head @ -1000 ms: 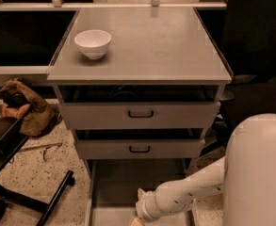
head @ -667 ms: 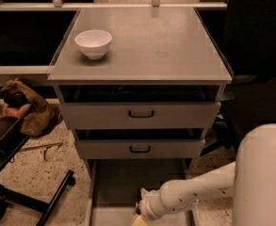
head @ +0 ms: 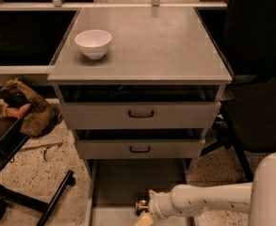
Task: Pick orange can from bottom drawer and place on counter
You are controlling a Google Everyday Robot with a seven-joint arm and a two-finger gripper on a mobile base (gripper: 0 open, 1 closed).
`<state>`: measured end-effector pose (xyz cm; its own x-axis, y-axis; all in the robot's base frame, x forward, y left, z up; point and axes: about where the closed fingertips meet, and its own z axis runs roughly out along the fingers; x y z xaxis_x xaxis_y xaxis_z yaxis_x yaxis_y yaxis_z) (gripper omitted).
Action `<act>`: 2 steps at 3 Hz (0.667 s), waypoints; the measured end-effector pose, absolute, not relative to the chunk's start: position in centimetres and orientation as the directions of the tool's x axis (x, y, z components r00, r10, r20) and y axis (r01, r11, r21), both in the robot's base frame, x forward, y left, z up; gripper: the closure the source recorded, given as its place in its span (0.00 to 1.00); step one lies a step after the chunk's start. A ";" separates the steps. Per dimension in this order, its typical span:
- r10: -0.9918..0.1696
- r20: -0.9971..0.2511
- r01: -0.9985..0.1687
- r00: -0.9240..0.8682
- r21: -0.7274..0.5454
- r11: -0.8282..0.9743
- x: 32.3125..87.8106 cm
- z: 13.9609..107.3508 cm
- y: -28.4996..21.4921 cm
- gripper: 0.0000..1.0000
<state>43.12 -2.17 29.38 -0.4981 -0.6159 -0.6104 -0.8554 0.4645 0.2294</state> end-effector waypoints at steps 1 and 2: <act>-0.612 -0.613 -0.853 -0.500 0.228 0.469 43.9 28.4 -1.6 0.00; -0.608 -0.621 -0.851 -0.494 0.201 0.486 45.6 26.2 -1.3 0.00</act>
Offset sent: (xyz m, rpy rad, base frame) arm 0.0476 0.0093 -0.0601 -0.0183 -0.0686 -0.0548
